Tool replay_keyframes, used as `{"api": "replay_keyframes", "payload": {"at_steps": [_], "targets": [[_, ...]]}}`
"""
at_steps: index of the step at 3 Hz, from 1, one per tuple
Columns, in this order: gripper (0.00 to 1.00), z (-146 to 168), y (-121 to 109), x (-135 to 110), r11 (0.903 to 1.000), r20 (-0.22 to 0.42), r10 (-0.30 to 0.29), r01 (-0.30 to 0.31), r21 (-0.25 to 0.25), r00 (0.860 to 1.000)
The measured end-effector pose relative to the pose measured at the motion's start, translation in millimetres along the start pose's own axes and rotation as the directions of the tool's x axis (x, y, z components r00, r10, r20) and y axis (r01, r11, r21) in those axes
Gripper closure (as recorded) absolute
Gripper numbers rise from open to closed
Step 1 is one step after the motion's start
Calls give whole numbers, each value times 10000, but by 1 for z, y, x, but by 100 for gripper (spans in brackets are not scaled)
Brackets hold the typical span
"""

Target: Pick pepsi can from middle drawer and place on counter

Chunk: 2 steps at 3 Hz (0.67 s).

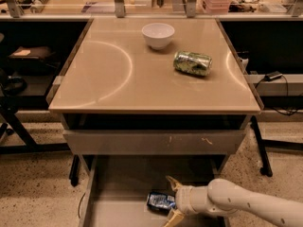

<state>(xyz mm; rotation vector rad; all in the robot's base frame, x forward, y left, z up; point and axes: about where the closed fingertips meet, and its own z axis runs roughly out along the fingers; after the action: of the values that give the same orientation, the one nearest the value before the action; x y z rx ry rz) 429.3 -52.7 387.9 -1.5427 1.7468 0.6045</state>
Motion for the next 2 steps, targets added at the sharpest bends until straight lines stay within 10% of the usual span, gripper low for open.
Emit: {"api": "replay_keyframes", "payload": {"at_steps": [2], "targets": [[19, 3, -2, 13, 9998, -137, 202, -201, 91, 9997]]}}
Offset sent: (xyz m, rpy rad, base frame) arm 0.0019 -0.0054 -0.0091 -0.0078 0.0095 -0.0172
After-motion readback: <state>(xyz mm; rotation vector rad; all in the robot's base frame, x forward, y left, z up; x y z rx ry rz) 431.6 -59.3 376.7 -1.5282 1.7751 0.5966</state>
